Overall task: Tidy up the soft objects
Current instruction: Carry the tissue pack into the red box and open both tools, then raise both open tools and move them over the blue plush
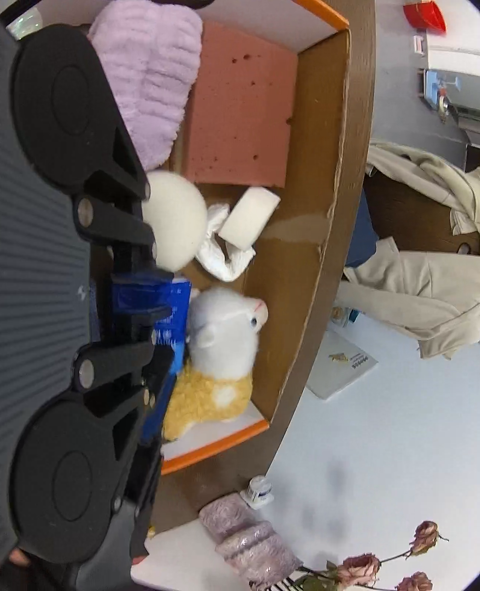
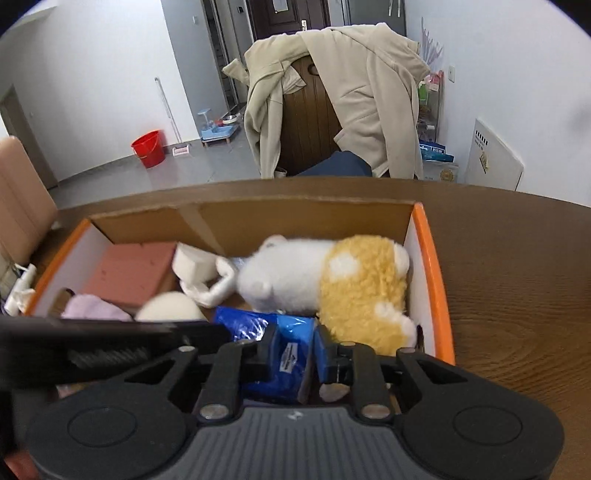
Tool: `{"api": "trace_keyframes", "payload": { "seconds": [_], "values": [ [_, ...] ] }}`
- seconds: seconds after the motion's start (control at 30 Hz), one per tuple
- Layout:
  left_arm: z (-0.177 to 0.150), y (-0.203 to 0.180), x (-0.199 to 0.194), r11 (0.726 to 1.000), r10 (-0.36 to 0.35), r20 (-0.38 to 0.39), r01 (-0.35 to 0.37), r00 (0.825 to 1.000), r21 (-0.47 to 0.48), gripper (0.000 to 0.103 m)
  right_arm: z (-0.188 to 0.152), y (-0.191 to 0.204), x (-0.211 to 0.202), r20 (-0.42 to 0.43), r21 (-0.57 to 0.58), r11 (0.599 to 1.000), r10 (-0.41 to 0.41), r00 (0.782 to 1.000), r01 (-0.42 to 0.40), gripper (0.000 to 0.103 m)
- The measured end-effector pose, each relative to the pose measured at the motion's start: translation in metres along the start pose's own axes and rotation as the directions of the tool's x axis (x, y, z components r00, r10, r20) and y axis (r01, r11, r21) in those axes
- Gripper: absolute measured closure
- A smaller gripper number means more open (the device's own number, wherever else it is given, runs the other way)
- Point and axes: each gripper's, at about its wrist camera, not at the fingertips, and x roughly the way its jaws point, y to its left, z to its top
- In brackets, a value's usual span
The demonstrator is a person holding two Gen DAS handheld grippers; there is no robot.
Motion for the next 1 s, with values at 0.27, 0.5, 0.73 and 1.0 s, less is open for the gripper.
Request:
{"api": "trace_keyframes", "payload": {
  "seconds": [0.27,0.5,0.73,1.0],
  "values": [
    [-0.002,-0.015,-0.034,0.999,-0.014,0.051,0.012,0.999,0.049,0.07,0.004,-0.008,-0.021,0.029,0.044,0.997,0.06,0.998,-0.062,0.078],
    [-0.008,-0.044,-0.116,0.985,0.02,0.175,-0.05,0.984,0.167,0.064,0.013,-0.002,-0.111,0.173,-0.025,0.998,0.064,0.983,-0.061,0.062],
    [-0.034,-0.053,-0.202,0.973,0.069,0.287,-0.128,0.955,0.192,0.058,-0.008,-0.005,-0.204,0.274,-0.065,0.997,0.051,0.96,-0.035,0.049],
    [-0.096,-0.063,-0.271,0.96,0.064,0.397,-0.165,0.916,0.227,0.053,-0.053,0.008,-0.264,0.346,-0.111,0.993,0.075,0.935,-0.038,0.042]
  ]
}}
